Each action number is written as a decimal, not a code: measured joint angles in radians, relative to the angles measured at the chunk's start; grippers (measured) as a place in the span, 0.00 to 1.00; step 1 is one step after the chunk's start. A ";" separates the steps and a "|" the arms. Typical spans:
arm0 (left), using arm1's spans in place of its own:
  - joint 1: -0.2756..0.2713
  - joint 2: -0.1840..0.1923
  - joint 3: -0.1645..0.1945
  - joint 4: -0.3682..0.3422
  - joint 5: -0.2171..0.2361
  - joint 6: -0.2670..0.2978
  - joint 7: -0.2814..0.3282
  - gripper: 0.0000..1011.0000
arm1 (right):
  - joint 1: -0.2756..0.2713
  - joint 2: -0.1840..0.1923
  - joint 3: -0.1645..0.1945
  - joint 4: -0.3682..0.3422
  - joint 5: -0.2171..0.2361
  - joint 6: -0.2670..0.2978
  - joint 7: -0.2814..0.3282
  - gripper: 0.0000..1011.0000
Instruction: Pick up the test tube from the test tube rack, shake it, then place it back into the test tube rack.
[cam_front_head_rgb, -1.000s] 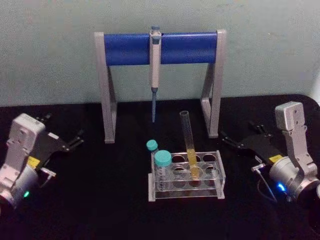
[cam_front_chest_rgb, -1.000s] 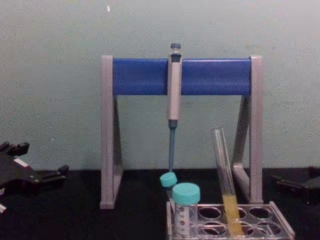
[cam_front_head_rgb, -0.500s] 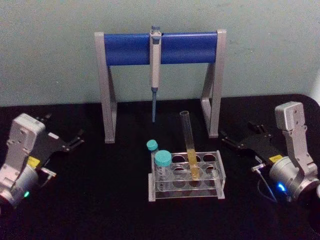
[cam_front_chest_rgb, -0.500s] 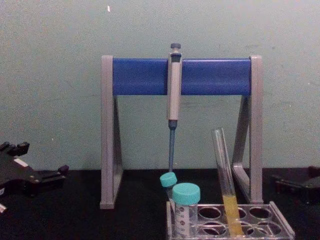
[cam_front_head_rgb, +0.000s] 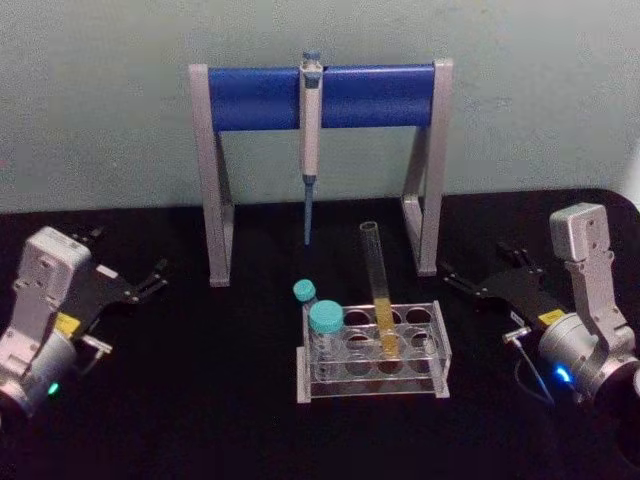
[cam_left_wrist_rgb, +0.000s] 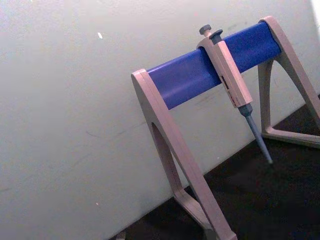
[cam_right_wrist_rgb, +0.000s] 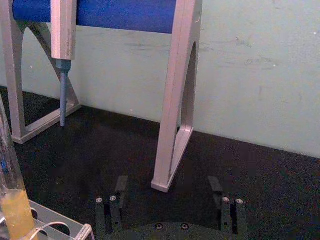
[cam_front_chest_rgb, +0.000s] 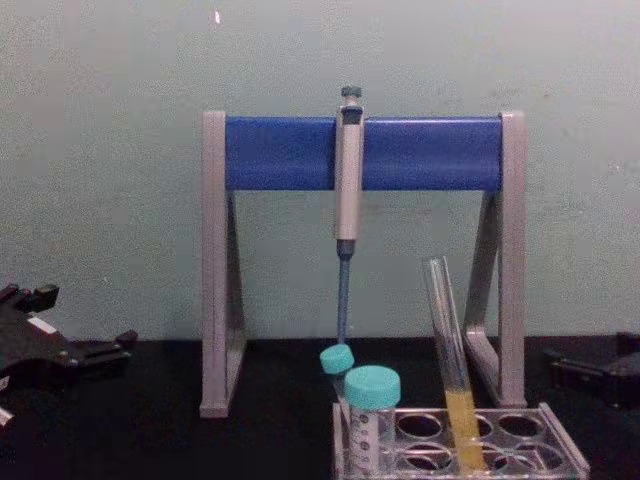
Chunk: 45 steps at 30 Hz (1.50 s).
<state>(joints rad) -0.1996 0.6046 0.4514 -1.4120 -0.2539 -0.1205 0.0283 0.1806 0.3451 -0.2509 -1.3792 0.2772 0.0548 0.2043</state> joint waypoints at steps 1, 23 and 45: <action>0.000 0.000 0.000 0.000 0.000 0.000 0.000 0.99 | 0.000 0.000 0.000 0.000 0.000 0.000 0.000 0.99; 0.000 0.000 0.000 0.000 0.000 0.000 0.000 0.99 | 0.000 0.000 0.000 0.000 0.000 0.000 0.000 0.99; 0.000 0.000 0.000 0.000 0.000 0.000 0.000 0.99 | 0.000 0.000 0.000 0.000 0.000 0.000 0.000 0.99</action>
<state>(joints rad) -0.1995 0.6047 0.4514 -1.4120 -0.2539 -0.1205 0.0283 0.1806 0.3451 -0.2509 -1.3792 0.2772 0.0549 0.2043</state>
